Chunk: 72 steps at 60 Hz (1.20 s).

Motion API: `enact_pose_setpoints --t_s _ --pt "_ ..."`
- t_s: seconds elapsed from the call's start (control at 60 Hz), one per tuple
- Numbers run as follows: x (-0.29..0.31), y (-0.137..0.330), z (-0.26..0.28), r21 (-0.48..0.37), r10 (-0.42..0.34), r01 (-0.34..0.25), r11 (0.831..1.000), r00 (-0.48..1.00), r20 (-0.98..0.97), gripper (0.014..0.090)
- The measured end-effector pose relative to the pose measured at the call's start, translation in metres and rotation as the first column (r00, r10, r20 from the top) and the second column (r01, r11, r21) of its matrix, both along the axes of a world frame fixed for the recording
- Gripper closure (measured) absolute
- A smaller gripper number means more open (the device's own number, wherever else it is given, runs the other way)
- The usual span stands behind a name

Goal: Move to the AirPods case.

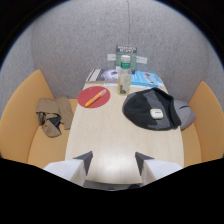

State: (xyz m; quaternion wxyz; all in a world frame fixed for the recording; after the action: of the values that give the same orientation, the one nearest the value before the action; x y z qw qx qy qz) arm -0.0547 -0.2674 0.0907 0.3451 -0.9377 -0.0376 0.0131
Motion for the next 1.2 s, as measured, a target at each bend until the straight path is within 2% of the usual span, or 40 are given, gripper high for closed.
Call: enact_pose_setpoints --t_s 0.117,0.283,0.517,0.717,1.2 --pt "0.017 -0.005 -0.001 0.001 -0.012 0.012 1.000 1.000 0.009 0.0178" --pt "0.056 -0.010 -0.005 0.000 -0.059 0.059 0.998 0.998 0.028 0.0179" --pt "0.108 0.008 -0.013 0.014 -0.095 0.095 0.995 0.994 0.049 0.0182" --pt "0.133 0.047 -0.027 0.005 -0.096 0.095 0.995 0.994 0.045 0.0180" --pt "0.161 0.159 -0.069 -0.017 -0.053 0.054 0.998 0.998 0.038 0.0180"
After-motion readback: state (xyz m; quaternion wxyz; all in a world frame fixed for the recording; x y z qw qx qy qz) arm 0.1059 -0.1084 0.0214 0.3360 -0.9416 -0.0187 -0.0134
